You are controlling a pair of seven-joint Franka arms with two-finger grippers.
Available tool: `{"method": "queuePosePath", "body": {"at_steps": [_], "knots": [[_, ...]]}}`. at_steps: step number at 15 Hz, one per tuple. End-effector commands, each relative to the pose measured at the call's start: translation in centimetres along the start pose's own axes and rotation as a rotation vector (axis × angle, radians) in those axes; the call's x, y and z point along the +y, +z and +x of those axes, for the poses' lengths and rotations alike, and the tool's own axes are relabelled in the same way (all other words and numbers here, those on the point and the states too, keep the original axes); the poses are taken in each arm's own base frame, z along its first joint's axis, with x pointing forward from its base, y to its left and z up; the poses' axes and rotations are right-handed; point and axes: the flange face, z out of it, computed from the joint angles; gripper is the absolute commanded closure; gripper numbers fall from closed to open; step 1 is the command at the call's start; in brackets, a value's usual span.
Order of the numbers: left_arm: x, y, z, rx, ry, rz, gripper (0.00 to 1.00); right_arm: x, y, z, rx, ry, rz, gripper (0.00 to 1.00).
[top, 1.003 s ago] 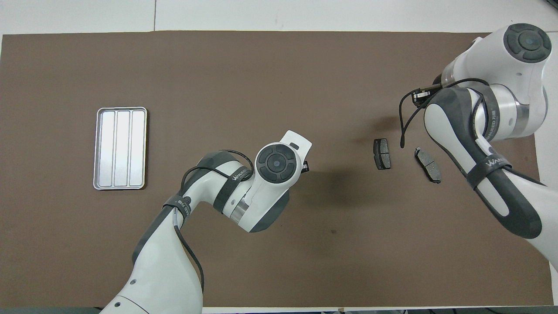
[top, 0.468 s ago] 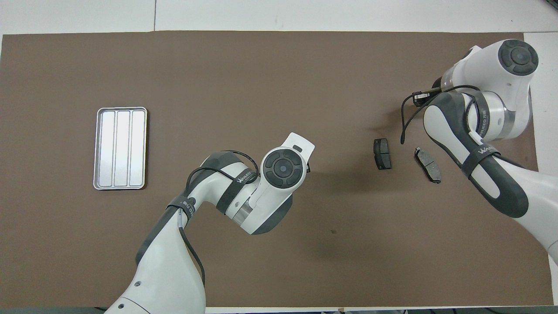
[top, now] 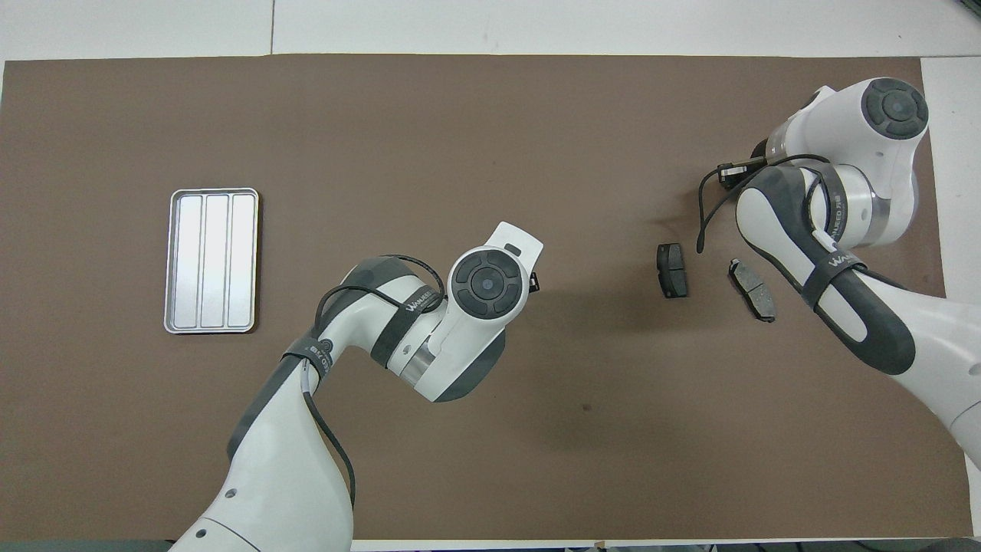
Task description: Place bearing gear from tray to pile
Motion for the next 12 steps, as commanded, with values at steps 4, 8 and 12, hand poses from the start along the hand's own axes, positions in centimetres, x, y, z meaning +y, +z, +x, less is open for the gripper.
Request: {"method": "queuePosePath", "body": {"at_steps": [4,8,12], "knots": [[-10.8,-18.7,7.1,0.06,-0.042,-0.022,0.0,0.0,-0.2,0.2,0.013,-0.012,0.005,0.0],[-26.2,-31.7,14.1,0.138,0.042,-0.015,0.0,-2.0,-3.6,0.2,-0.001,-0.063,-0.033,0.0],[-37.4,-34.9,17.6,0.109,0.133,0.036,0.0,-7.4,-9.6,-0.3,-0.032,-0.094,-0.061,0.0]]}}
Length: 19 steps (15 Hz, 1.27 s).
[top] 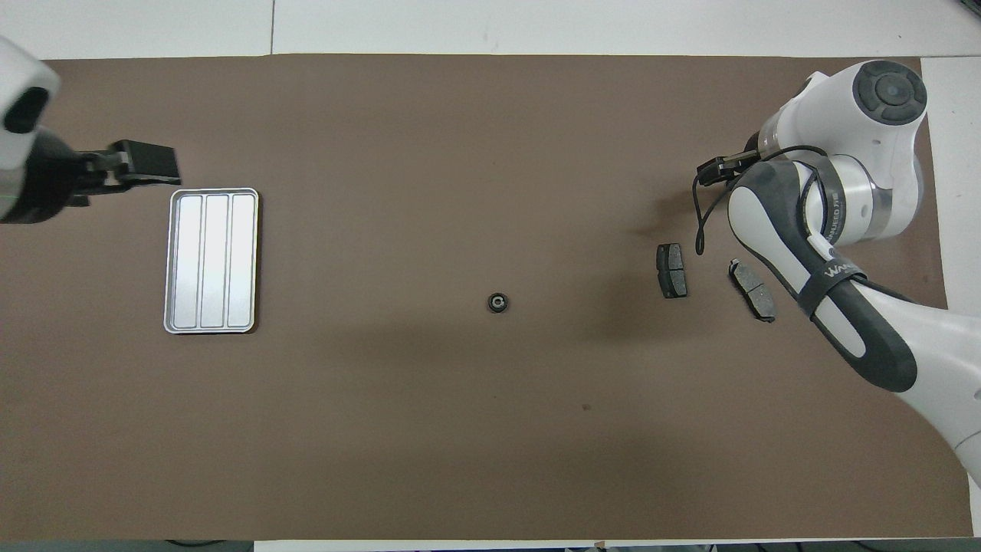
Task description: Place bearing gear from tray to pile
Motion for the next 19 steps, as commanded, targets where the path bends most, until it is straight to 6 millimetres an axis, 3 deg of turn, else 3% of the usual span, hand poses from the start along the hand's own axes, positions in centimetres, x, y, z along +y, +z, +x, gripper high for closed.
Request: {"method": "queuePosePath", "body": {"at_steps": [1,4,8,10,15,19], "knots": [[-4.5,1.3,1.0,-0.098,0.105,0.04,0.0,-4.4,-4.7,-0.7,-0.027,0.021,-0.028,0.0],[-7.2,0.8,0.3,-0.139,0.166,0.039,0.0,-12.2,-7.6,-1.6,-0.051,0.162,-0.031,0.0],[-7.0,2.1,-0.8,-0.134,0.141,0.027,0.0,-23.8,-8.8,-4.1,-0.049,0.417,-0.033,0.0],[-6.9,3.1,-1.9,-0.129,0.133,0.025,0.0,-27.8,-8.5,-5.4,-0.061,0.492,-0.011,0.0],[-6.5,1.9,-1.4,-0.134,0.128,0.009,0.0,-35.0,-4.1,-9.3,-0.029,0.586,0.042,0.0],[-6.4,1.3,-0.8,-0.135,0.109,-0.013,0.0,-39.3,0.7,-10.6,-0.039,0.592,0.048,0.0]]}}
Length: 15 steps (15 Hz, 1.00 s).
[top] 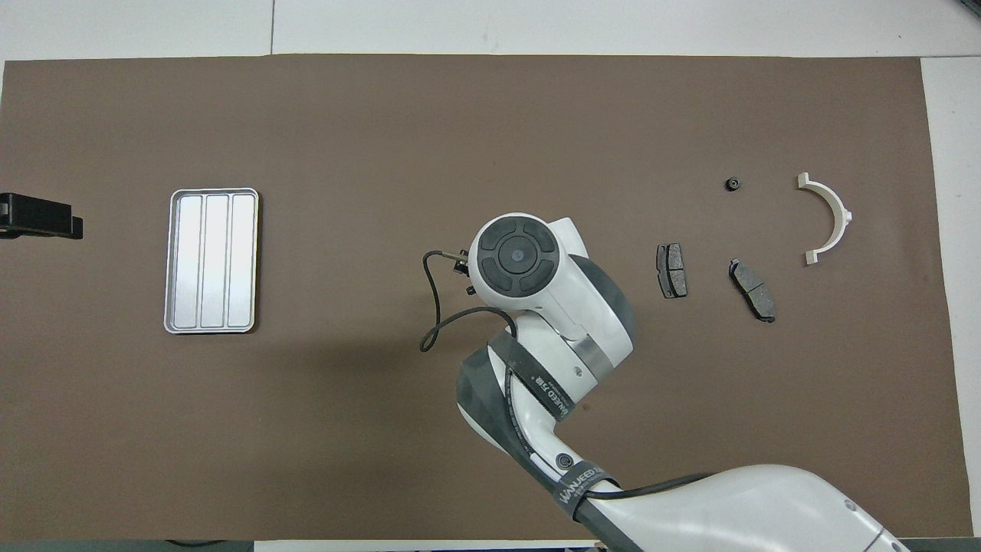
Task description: Place bearing gear from tray to pile
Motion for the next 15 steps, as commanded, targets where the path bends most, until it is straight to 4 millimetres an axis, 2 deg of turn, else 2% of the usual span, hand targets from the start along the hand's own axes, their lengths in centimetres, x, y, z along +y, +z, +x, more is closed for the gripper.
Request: {"method": "queuePosePath", "body": {"at_steps": [1,5,8,10,15], "knots": [[0.1,-0.7,-0.1,-0.005,-0.017,-0.016,0.0,-1.3,3.7,-1.5,-0.01,0.014,0.012,0.0],[1.0,-0.9,-0.3,-0.008,-0.028,-0.014,0.0,-0.7,4.5,-0.8,-0.011,0.008,-0.007,0.0],[0.8,-0.9,-0.3,-0.017,-0.044,-0.015,0.0,-0.4,4.8,-0.3,-0.008,0.009,0.0,0.0],[0.9,-0.8,-0.5,-0.028,-0.04,-0.015,0.0,0.6,5.8,0.1,-0.006,0.005,0.011,0.0],[1.1,-0.9,-0.8,-0.106,-0.036,-0.011,0.0,1.3,6.6,-0.3,-0.008,0.003,0.009,0.02]]}}
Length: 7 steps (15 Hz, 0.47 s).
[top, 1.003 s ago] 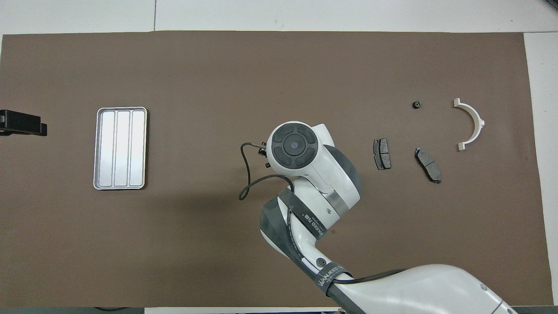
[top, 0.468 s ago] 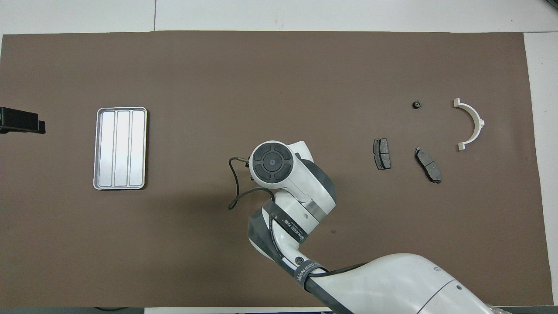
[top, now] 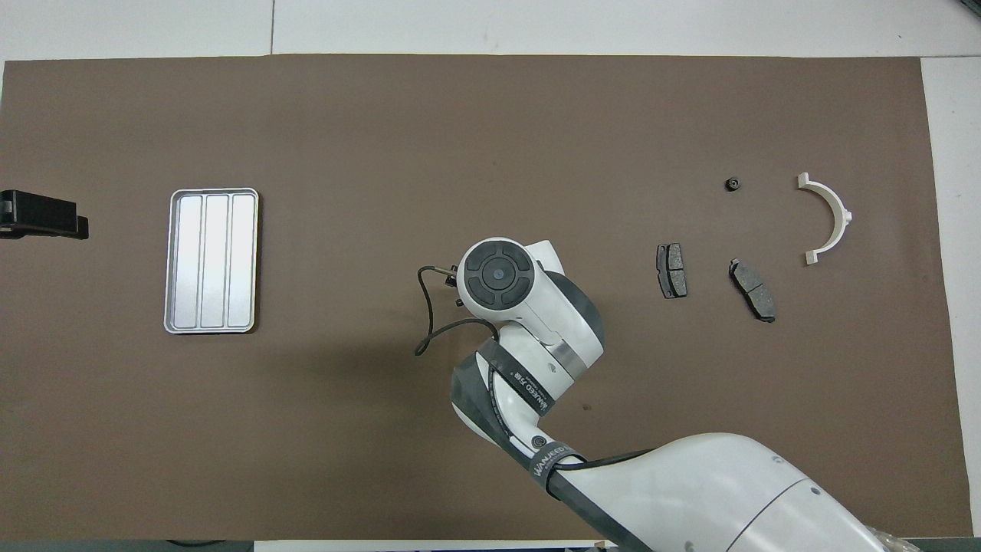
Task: Place bearing gear from tray to pile
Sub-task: 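Grasp the black part at mid-table with the right gripper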
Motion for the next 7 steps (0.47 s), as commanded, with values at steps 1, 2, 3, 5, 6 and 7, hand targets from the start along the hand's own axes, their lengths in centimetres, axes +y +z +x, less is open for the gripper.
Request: {"method": "queuePosePath", "body": {"at_steps": [1,2,3,5,6,7], "knots": [[0.19,-1.11,0.0,-0.033,-0.007,-0.006,0.0,0.64,-0.18,-0.13,0.01,-0.02,0.01,0.05],[0.31,-0.98,0.13,-0.033,-0.005,-0.002,0.0,0.64,-0.18,-0.13,0.01,-0.02,0.01,0.1],[0.22,-1.06,0.09,-0.031,-0.006,-0.002,0.0,0.65,-0.17,-0.14,0.01,-0.02,0.008,0.18],[-0.4,-1.55,-0.07,-0.021,-0.016,-0.007,0.0,0.65,-0.17,-0.14,0.01,-0.02,0.008,0.36],[-0.29,-1.73,-0.19,-0.011,-0.003,-0.003,0.0,0.65,-0.17,-0.14,0.01,-0.02,0.008,0.48],[-0.47,-1.8,-0.25,-0.011,-0.005,-0.001,0.0,0.61,-0.18,-0.22,0.008,-0.02,0.009,0.6]]}}
